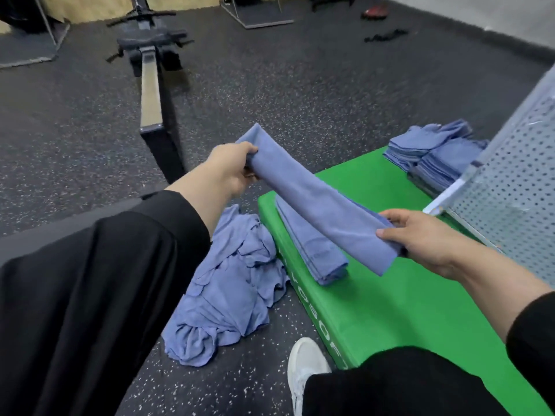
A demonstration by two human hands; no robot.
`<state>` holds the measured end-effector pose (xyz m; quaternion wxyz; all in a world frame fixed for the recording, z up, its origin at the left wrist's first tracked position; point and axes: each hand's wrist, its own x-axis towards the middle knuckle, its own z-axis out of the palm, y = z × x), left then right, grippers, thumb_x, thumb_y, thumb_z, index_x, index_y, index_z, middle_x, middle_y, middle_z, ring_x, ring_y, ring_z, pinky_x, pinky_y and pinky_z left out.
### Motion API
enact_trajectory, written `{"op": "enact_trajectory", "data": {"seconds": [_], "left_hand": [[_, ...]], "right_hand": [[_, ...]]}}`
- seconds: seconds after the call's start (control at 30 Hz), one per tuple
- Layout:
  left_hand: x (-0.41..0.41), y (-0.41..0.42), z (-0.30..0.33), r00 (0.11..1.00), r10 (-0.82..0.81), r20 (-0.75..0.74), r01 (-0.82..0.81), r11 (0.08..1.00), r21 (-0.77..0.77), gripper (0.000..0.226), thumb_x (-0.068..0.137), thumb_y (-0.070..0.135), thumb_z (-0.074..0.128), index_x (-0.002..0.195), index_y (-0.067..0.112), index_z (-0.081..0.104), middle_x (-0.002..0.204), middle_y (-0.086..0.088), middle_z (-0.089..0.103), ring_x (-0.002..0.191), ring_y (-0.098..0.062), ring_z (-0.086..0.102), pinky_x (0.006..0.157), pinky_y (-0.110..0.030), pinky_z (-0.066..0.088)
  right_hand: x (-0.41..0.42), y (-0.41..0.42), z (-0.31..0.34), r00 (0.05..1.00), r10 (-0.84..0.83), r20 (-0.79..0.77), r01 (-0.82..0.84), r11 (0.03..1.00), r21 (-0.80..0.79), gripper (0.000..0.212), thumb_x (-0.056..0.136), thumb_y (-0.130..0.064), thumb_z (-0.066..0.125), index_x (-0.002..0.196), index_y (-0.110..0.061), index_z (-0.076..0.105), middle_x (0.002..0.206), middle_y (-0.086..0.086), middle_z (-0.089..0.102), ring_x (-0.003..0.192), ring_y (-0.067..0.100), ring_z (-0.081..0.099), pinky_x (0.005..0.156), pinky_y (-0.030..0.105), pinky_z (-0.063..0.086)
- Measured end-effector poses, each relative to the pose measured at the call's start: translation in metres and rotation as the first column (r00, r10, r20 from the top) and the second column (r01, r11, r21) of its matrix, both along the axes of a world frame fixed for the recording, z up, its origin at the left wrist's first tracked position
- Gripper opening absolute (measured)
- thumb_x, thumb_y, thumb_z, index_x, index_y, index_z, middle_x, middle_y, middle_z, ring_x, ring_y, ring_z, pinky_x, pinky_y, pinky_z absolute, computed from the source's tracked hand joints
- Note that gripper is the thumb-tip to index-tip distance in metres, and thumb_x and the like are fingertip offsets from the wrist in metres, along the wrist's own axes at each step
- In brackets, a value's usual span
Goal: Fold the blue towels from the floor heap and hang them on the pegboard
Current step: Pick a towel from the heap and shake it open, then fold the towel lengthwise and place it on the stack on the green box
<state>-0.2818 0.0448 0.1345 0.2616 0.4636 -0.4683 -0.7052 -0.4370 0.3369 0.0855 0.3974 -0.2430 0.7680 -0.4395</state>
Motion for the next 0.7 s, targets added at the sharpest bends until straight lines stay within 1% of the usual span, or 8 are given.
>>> {"op": "enact_trajectory", "data": {"seconds": [0.1,0.2,0.33,0.4,0.47,0.57,0.63,0.7], "left_hand": [[-0.041,0.005,-0.035,0.996,-0.080,0.033,0.081,0.997,-0.018,0.020,0.096,-0.002,0.056,0.089,0.017,0.053,0.071,-0.005,0.055,0.051,-0.014,0.055,0.050,-0.025,0.050],[-0.078,0.005,-0.066,0.985,-0.163,0.056,0.165,0.986,-0.036,0.017,0.094,-0.003,0.056,0.096,0.014,0.058,0.076,-0.006,0.059,0.064,-0.018,0.057,0.059,-0.028,0.053],[-0.128,-0.003,-0.093,0.968,-0.222,0.118,0.231,0.971,-0.063,0.016,0.094,-0.001,0.059,0.090,0.015,0.061,0.074,-0.004,0.059,0.064,-0.016,0.056,0.059,-0.029,0.052],[-0.148,-0.012,-0.102,0.955,-0.262,0.141,0.272,0.961,-0.058,0.011,0.092,0.011,0.067,0.087,0.016,0.058,0.077,-0.004,0.058,0.065,-0.018,0.054,0.057,-0.026,0.048],[-0.165,-0.026,-0.117,0.923,-0.283,0.260,0.321,0.940,-0.113,0.030,0.079,0.035,0.076,0.090,0.019,0.053,0.083,-0.006,0.053,0.071,-0.024,0.050,0.063,-0.028,0.041],[-0.168,-0.024,-0.136,0.756,-0.179,0.630,0.527,0.737,-0.423,0.038,0.092,0.032,0.062,0.126,0.017,0.055,0.108,-0.007,0.065,0.095,-0.030,0.063,0.088,-0.035,0.050],[-0.162,-0.004,-0.149,0.669,-0.115,0.734,0.657,0.554,-0.512,0.045,0.096,0.025,0.055,0.140,0.014,0.053,0.132,-0.011,0.062,0.119,-0.033,0.059,0.098,-0.038,0.048],[-0.155,0.023,-0.167,0.580,-0.160,0.799,0.784,0.375,-0.494,0.044,0.098,0.019,0.051,0.141,0.014,0.056,0.138,-0.013,0.060,0.125,-0.033,0.057,0.099,-0.036,0.044]], "right_hand": [[-0.015,0.014,-0.039,0.997,-0.081,-0.013,0.081,0.996,0.025,0.018,0.096,0.001,0.058,0.108,-0.009,0.067,0.110,0.017,0.074,0.087,0.023,0.066,0.081,0.044,0.055],[-0.027,0.022,-0.076,0.985,-0.171,-0.031,0.173,0.984,0.038,0.016,0.094,-0.002,0.063,0.104,-0.012,0.069,0.102,0.011,0.077,0.089,0.028,0.071,0.093,0.054,0.053],[-0.045,0.023,-0.111,0.953,-0.304,-0.013,0.304,0.952,0.021,0.017,0.093,-0.002,0.064,0.100,-0.016,0.070,0.096,0.008,0.077,0.084,0.023,0.069,0.095,0.052,0.054],[-0.057,0.016,-0.125,0.942,-0.335,-0.022,0.336,0.942,0.017,0.017,0.093,-0.003,0.065,0.099,-0.018,0.069,0.096,0.006,0.077,0.086,0.024,0.071,0.095,0.051,0.055],[-0.071,0.006,-0.143,0.950,-0.303,-0.073,0.308,0.949,0.070,0.018,0.092,-0.010,0.070,0.107,-0.019,0.069,0.100,0.006,0.076,0.091,0.027,0.071,0.093,0.047,0.055],[-0.085,-0.008,-0.175,0.957,-0.021,-0.289,0.129,0.924,0.359,0.052,0.088,-0.020,0.076,0.136,-0.013,0.057,0.124,0.015,0.065,0.109,0.031,0.064,0.092,0.032,0.048],[-0.086,-0.010,-0.196,0.846,0.204,-0.492,0.076,0.868,0.491,0.063,0.085,-0.025,0.077,0.142,-0.012,0.053,0.135,0.017,0.056,0.121,0.035,0.055,0.103,0.037,0.044],[-0.085,-0.007,-0.212,0.700,0.297,-0.649,0.065,0.879,0.472,0.050,0.083,-0.028,0.078,0.130,-0.017,0.064,0.126,0.011,0.058,0.113,0.035,0.054,0.097,0.043,0.047]]}}
